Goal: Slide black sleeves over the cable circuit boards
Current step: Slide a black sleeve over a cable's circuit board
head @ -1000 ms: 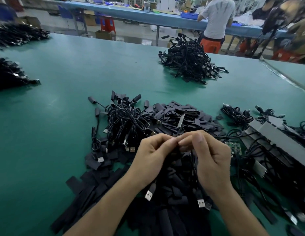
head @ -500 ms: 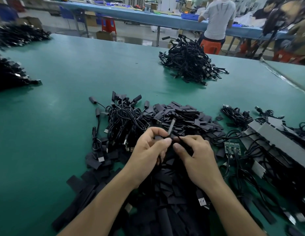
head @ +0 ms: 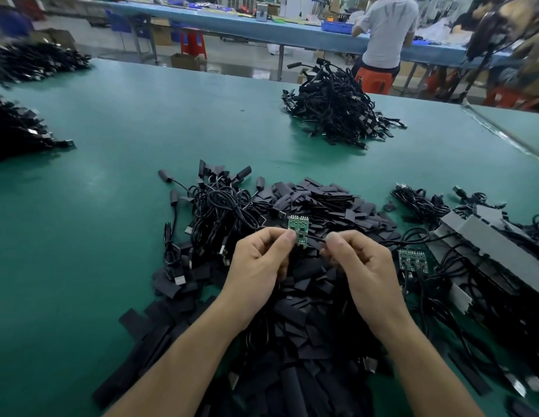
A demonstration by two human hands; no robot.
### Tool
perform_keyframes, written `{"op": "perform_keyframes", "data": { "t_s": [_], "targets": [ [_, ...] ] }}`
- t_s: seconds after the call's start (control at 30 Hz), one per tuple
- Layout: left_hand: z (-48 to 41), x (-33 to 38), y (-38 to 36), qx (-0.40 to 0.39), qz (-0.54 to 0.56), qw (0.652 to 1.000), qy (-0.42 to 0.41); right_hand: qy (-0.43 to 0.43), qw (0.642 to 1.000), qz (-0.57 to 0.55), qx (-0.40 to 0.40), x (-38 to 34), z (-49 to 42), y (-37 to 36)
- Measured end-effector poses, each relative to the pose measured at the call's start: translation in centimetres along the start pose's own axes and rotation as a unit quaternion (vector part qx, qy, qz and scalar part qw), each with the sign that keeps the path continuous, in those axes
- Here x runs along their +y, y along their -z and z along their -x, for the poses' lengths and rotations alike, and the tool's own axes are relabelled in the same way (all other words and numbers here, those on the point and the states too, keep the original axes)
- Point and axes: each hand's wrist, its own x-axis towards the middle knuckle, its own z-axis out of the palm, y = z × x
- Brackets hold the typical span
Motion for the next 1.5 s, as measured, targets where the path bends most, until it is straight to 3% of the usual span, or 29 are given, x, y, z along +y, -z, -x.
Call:
{"op": "perform_keyframes", "data": {
  "t_s": [0.2,0.37,0.57,1.03,1.5],
  "targets": [
    [0.3,0.0,-0.3,-0.049,-0.035,0.998,-0.025,-0.013,1.0,-0.015,-0.005,-0.1,-0.4,-0.3],
    [0.1,-0.2,-0.3,-0.049,-0.023,0.998,-0.017,-0.074,0.996,-0.051,-0.022,-0.1,-0.5,-0.5],
    [0.2,0.2,-0.4,-0.043,-0.023,0.998,-0.032,-0.082,0.994,-0.065,-0.035,-0.4,-0.6,-1.0],
    [0.2,0.4,0.1,-0.043,0.106,0.993,0.029,-0.121,0.976,-0.156,-0.096,-1.1,-0.8,-1.9],
    [0.1,0.6,0.4,-0.087,0.11,0.989,0.041,-0.212,0.929,-0.268,-0.144,-1.0,-1.1,-1.2]
  ]
}}
